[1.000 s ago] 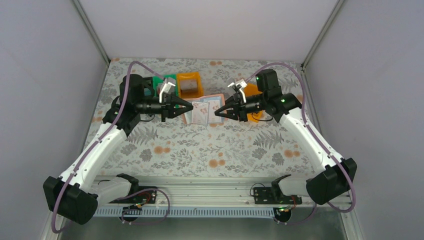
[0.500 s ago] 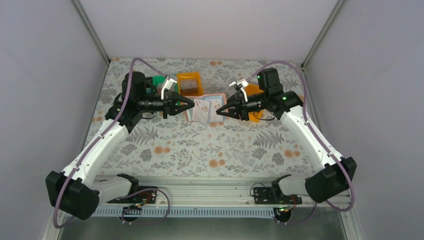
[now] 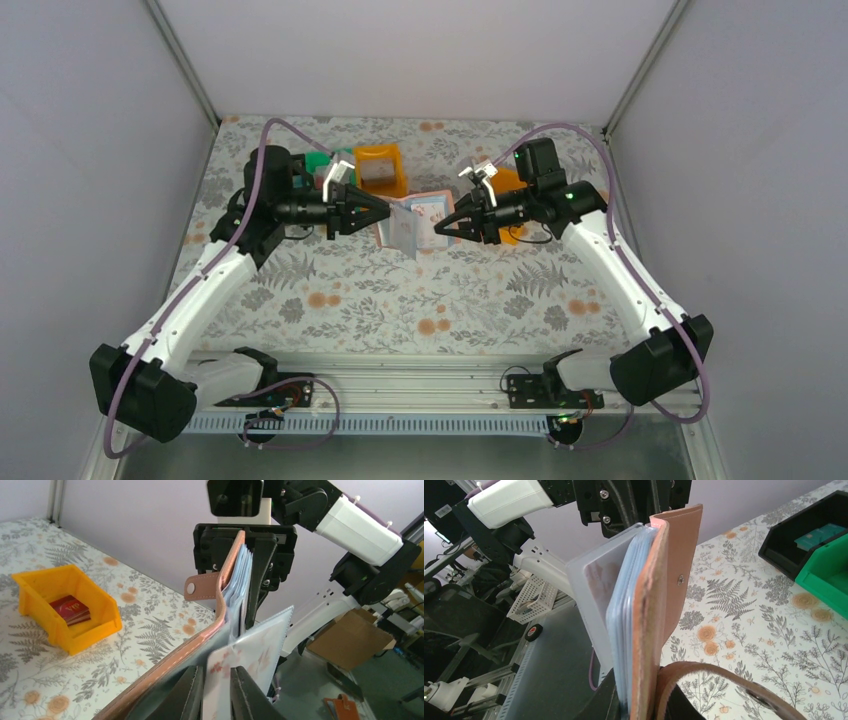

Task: Take the credit cards out of the card holder

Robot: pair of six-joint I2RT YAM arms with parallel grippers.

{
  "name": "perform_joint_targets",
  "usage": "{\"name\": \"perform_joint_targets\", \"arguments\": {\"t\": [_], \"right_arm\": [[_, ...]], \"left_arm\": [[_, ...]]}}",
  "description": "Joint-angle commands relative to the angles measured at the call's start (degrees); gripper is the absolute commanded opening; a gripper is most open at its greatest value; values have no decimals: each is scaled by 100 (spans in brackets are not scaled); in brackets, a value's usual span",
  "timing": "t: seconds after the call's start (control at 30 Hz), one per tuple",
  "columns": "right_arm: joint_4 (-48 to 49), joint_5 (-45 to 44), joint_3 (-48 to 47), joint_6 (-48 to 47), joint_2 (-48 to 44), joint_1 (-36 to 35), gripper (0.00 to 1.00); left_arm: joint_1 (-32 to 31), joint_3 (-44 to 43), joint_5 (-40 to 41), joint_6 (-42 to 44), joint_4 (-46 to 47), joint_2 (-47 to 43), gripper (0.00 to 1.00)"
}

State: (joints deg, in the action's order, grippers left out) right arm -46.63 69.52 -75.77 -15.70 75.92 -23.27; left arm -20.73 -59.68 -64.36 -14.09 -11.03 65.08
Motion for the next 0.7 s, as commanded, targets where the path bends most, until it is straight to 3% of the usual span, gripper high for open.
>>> {"name": "perform_joint_targets", "arguments": {"t": [0.0,0.37,0.67], "right_arm": [[-175,332,-167,-70,-20,15,4],[-110,365,-302,-48,-175,21,4],[-67,467,-326,-76,-59,24,4]], "left_arm": [[-177,111,240,-96,391,-96,19],[-143,317,363,227,213,-108,23],[-309,165,117,616,96,-147,52]]}}
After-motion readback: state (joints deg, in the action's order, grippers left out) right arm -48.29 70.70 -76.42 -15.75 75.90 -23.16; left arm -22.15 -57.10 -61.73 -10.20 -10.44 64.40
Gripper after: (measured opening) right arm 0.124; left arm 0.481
